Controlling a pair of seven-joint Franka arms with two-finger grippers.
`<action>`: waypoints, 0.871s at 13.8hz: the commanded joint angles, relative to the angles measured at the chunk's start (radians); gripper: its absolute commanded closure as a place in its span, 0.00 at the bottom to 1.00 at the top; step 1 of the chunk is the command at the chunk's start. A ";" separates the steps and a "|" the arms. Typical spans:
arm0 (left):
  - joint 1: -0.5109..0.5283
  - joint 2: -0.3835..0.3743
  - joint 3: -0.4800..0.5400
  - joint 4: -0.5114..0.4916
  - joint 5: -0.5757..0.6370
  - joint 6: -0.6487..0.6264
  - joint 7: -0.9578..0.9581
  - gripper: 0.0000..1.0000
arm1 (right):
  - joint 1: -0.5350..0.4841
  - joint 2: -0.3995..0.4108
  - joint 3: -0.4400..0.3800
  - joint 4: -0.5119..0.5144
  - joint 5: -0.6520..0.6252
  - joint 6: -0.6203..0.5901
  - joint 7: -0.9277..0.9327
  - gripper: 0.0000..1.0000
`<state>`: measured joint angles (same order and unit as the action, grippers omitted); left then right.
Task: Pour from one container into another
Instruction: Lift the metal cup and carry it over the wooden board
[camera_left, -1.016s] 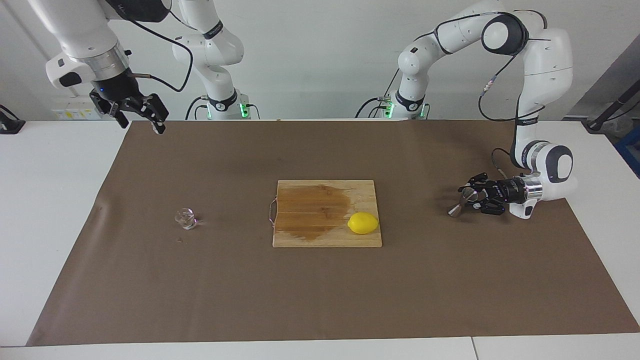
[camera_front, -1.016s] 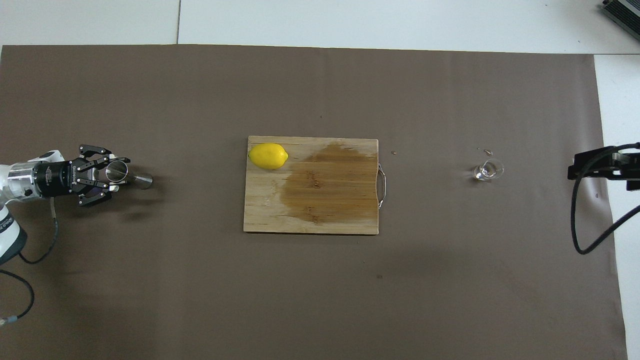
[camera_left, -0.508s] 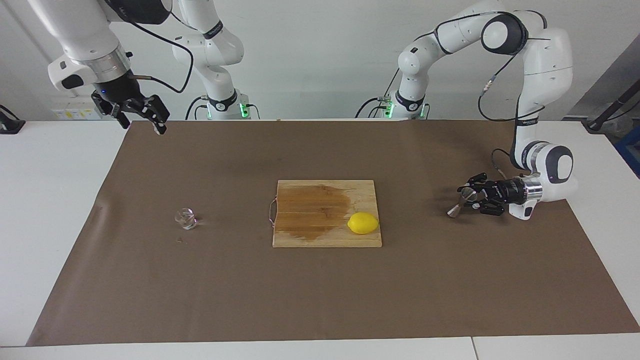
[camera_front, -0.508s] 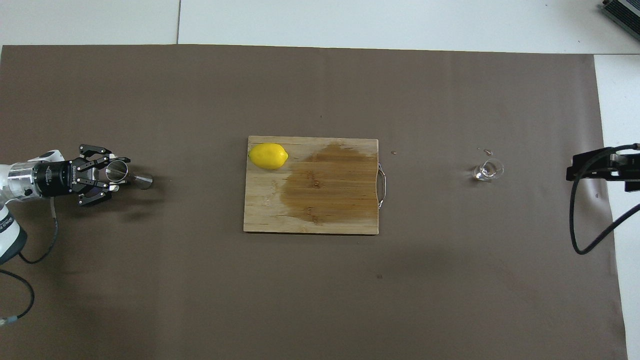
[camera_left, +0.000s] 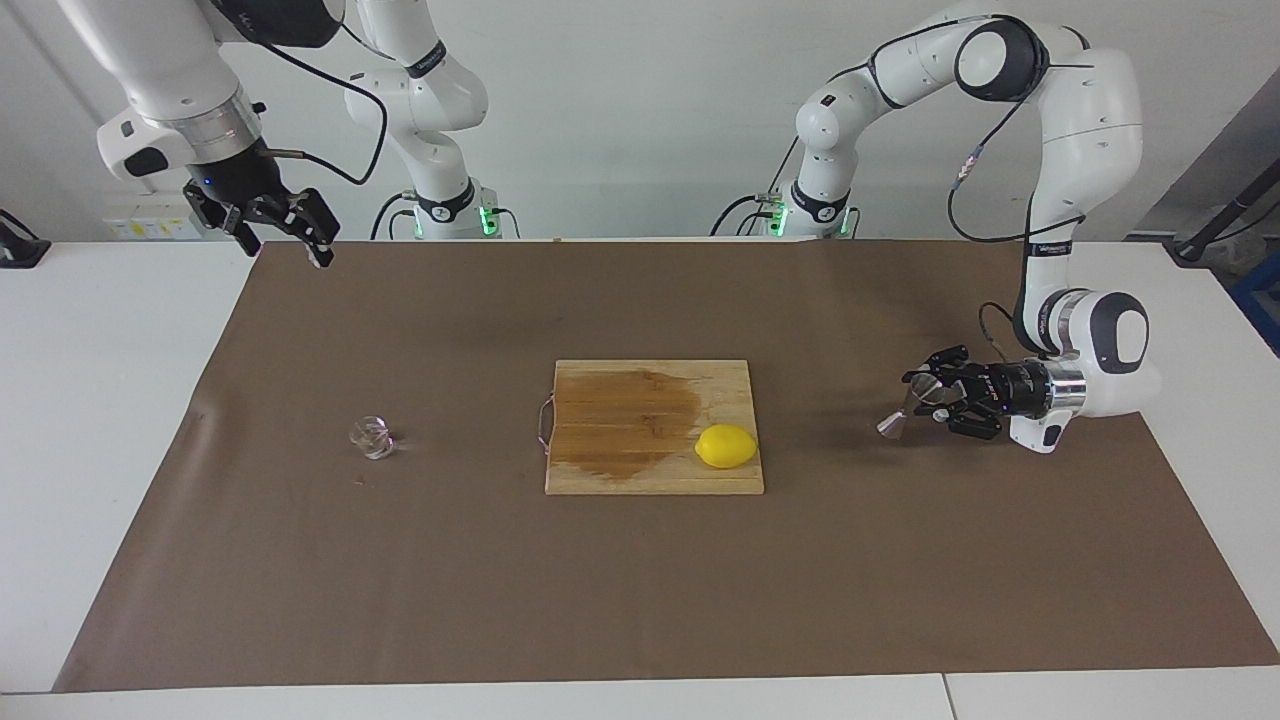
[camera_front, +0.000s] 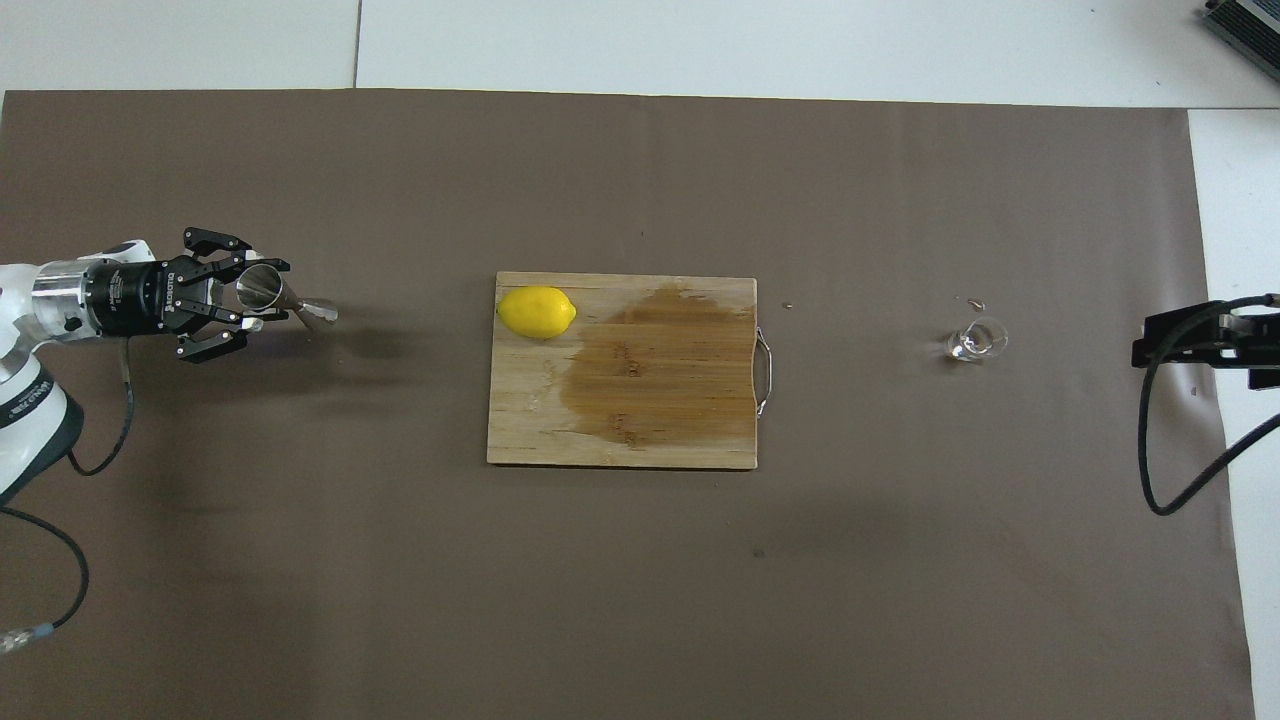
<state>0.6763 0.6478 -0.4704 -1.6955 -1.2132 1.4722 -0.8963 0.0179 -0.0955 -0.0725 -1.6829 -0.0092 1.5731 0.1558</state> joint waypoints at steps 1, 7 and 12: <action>-0.088 -0.071 0.013 -0.012 -0.075 0.040 -0.035 0.64 | 0.001 -0.029 -0.007 -0.034 0.020 0.011 -0.002 0.00; -0.308 -0.178 0.022 -0.076 -0.210 0.169 -0.053 0.64 | -0.015 -0.035 -0.016 -0.054 0.021 0.039 -0.191 0.00; -0.472 -0.188 0.032 -0.102 -0.285 0.322 -0.041 0.64 | -0.085 -0.085 -0.026 -0.213 0.130 0.167 -0.465 0.00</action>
<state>0.2615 0.4996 -0.4673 -1.7527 -1.4438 1.7435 -0.9379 -0.0370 -0.1271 -0.0968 -1.7873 0.0708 1.6475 -0.1958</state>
